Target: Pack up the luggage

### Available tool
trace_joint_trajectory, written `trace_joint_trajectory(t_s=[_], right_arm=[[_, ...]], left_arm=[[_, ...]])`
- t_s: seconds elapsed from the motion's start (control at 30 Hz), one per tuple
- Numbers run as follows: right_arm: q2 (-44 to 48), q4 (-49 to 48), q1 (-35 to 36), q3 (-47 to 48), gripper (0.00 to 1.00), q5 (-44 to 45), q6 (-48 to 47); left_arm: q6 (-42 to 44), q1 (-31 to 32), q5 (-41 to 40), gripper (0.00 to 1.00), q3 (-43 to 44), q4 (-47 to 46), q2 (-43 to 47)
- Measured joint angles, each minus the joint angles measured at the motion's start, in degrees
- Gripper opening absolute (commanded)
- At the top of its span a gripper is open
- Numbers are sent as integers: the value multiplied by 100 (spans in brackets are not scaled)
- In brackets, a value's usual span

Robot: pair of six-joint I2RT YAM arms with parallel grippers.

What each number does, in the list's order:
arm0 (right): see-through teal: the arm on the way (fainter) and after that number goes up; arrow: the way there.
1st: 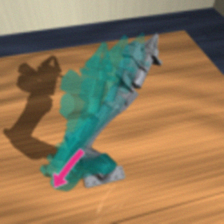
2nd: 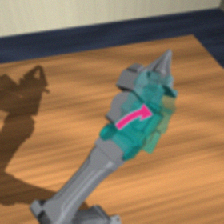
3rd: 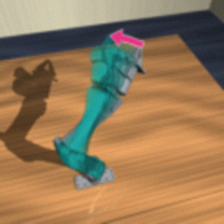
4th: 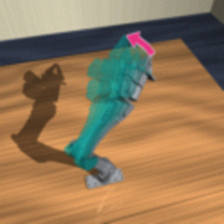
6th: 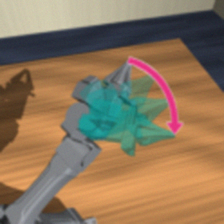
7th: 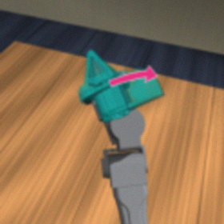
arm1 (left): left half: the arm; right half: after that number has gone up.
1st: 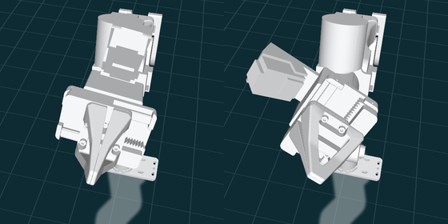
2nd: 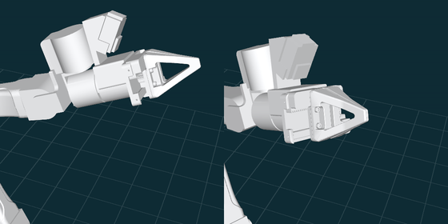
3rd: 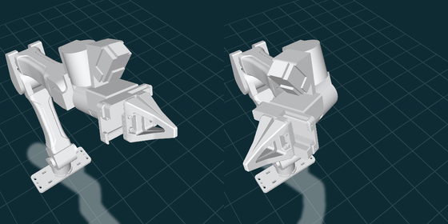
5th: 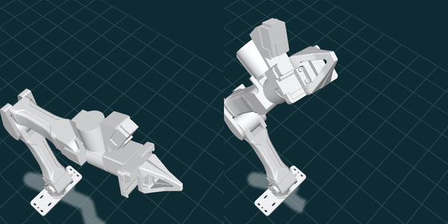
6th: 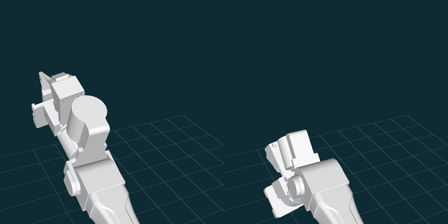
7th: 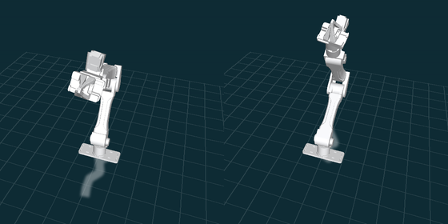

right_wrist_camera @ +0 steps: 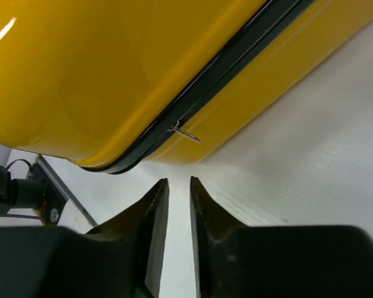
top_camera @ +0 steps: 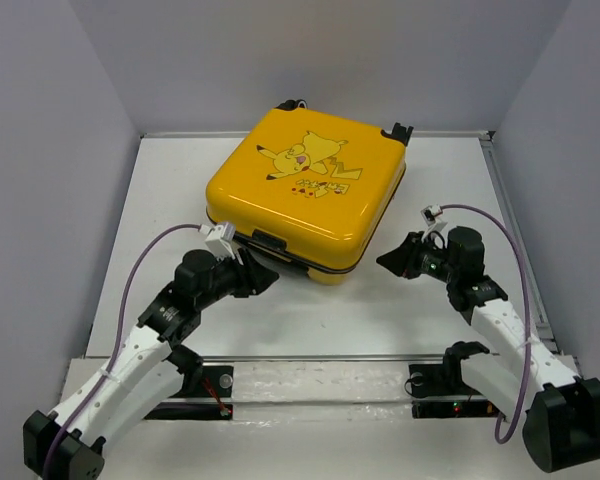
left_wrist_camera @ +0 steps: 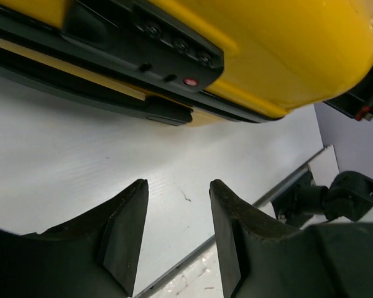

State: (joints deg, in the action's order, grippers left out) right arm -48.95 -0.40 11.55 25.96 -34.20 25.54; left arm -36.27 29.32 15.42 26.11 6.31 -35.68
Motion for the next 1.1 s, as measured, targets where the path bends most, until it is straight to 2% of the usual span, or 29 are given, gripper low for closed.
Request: trace_joint_trajectory(t_s=[0.07, 0.23, 0.37, 0.7, 0.97, 1.0, 1.1], right_arm=[[-122, -240, 55, -90, 42, 15, -52], [-839, -1611, 160, -313, 47, -66, -313], [-1464, -2518, 254, -422, 47, -286, -461], [-2520, -4033, 389, -599, 44, -763, -518], [-2835, -4688, 428, -616, 17, -981, -498], [-2863, -4725, 433, -616, 12, -990, -498], [-3018, -4883, 433, -616, 7, -1043, -483]], left_arm=[[-203, 289, -66, 58, -105, -249, -127], [-522, 802, -133, 59, -201, -1032, -748], [-592, 859, -149, 59, -212, -1351, -1029], [-538, 859, -153, 60, -162, -1596, -1342], [-479, 859, -151, 59, 20, -1683, -1493], [-474, 859, -151, 59, 20, -1703, -1493], [-474, 861, -149, 59, 33, -1742, -1547]])
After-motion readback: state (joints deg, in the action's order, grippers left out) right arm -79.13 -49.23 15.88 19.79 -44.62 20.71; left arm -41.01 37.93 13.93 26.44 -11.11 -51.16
